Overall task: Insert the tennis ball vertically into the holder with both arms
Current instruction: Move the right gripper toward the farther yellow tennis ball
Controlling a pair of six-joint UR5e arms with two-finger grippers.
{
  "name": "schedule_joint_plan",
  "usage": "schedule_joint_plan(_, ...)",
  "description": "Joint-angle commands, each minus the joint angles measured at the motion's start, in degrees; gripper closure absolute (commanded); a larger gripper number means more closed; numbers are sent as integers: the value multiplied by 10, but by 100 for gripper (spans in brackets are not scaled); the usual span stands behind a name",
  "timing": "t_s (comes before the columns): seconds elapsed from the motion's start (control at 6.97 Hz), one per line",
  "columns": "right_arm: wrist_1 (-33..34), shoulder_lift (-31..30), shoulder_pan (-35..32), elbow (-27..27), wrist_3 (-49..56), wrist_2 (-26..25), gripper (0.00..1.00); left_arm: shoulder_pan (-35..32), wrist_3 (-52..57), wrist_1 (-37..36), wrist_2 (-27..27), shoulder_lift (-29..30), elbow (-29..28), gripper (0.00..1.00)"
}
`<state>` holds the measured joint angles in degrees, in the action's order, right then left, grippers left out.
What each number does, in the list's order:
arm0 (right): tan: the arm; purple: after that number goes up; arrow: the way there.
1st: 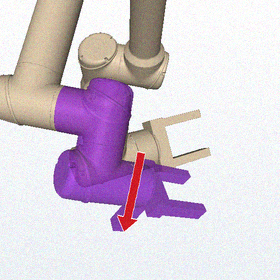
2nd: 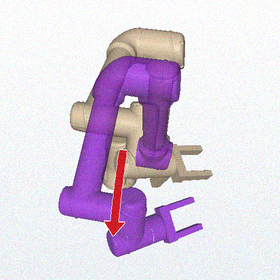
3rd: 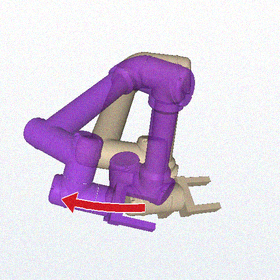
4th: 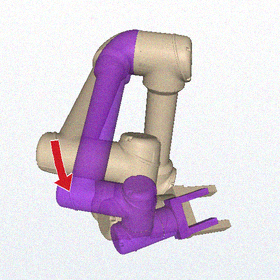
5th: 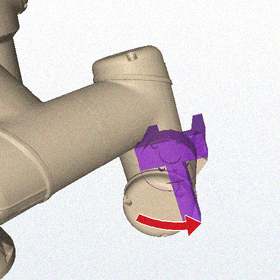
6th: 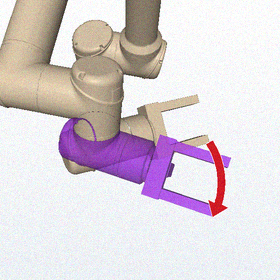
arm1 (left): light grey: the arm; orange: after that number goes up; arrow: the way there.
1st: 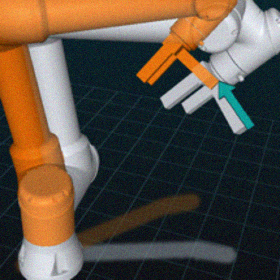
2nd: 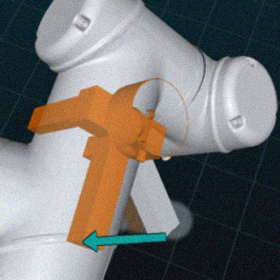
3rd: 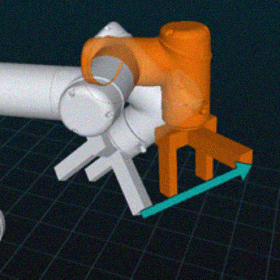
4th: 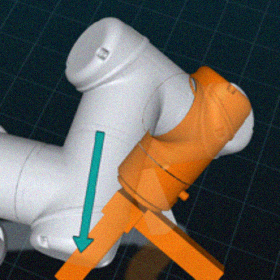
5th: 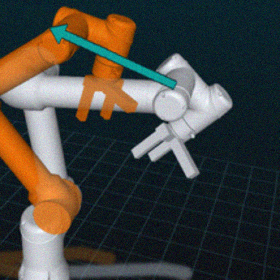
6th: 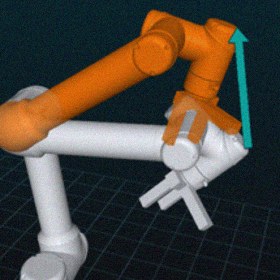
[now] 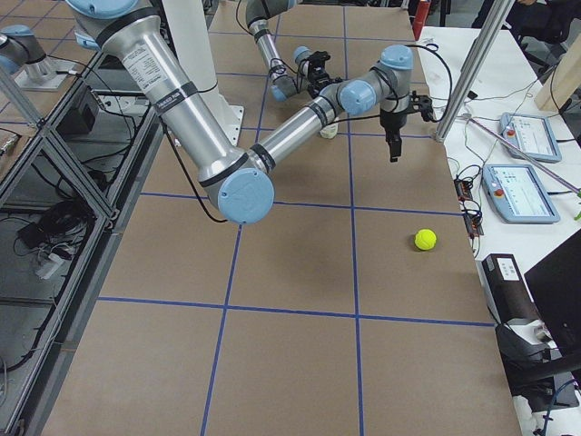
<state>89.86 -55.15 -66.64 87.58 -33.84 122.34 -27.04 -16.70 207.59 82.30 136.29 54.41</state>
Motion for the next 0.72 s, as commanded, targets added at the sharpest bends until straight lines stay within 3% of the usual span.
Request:
schedule_joint_plan(0.0,-183,-4,-58,-184,87,28,1,0,0,0,0,-1,0,12)
schedule_joint_plan(0.43,-309,-1,-66,-301,104,36,1,-1,-2,0,0,-1,1,1)
schedule_joint_plan(0.57,-314,3,-65,-319,104,36,1,-2,-1,0,1,-1,1,1)
